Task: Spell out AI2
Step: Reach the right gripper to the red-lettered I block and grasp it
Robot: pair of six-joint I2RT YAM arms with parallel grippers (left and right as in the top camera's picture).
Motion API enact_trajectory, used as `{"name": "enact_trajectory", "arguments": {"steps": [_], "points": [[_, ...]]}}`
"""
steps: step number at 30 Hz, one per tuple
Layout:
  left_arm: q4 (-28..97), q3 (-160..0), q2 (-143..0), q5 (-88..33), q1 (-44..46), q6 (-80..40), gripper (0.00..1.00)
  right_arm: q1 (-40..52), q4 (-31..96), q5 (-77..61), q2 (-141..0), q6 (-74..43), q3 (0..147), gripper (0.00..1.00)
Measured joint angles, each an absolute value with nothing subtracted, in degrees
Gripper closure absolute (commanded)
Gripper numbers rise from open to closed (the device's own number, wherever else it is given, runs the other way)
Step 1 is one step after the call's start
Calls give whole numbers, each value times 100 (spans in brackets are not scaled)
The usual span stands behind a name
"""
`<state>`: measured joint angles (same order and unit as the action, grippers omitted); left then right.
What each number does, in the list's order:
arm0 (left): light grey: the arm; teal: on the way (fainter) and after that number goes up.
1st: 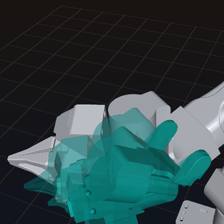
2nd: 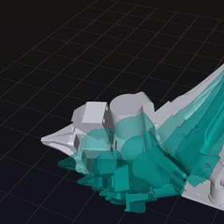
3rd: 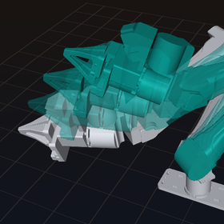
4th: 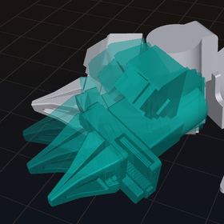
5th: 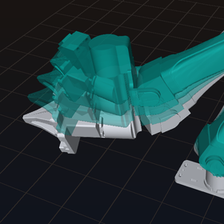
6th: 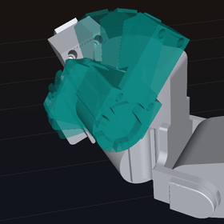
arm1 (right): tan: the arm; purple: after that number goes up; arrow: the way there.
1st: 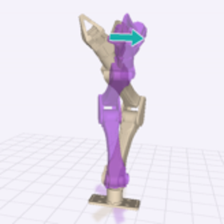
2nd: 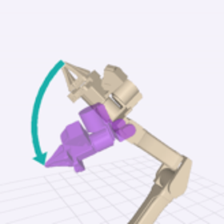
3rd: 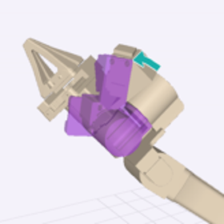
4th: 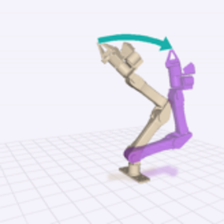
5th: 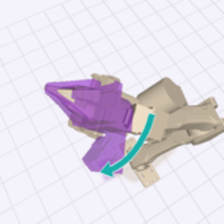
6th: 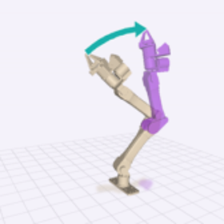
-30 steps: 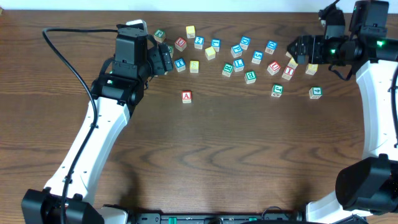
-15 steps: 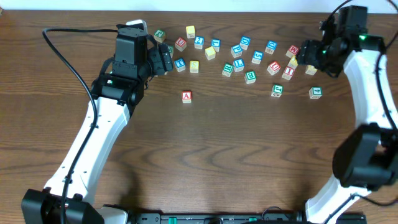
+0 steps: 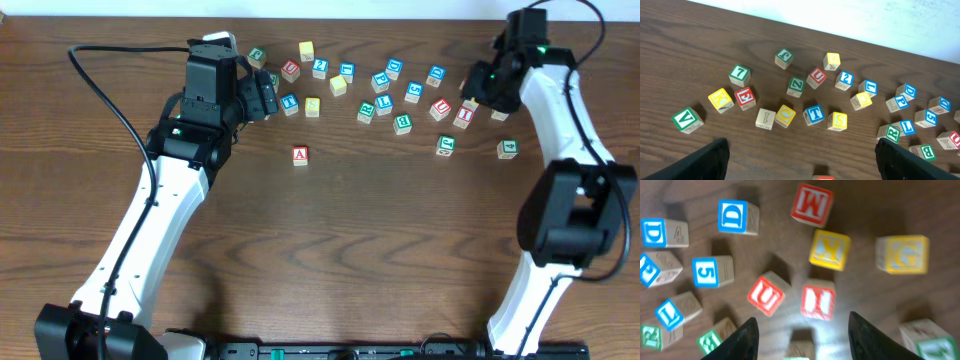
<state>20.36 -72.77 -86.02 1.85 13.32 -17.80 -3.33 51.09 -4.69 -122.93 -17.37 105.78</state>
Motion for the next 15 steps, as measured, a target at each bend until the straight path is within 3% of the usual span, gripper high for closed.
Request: {"name": "enact_trajectory", "arguments": {"steps": [11,15], "points": [[2038,-7277,-8602,185,1332,-1780,8,-281,5916,-401,-13415,-1651,11928,48],[2040,-7277,-8602,185,1332,-1780,8,-281,5913,-397,-13566,-1594,11944,54]]}}
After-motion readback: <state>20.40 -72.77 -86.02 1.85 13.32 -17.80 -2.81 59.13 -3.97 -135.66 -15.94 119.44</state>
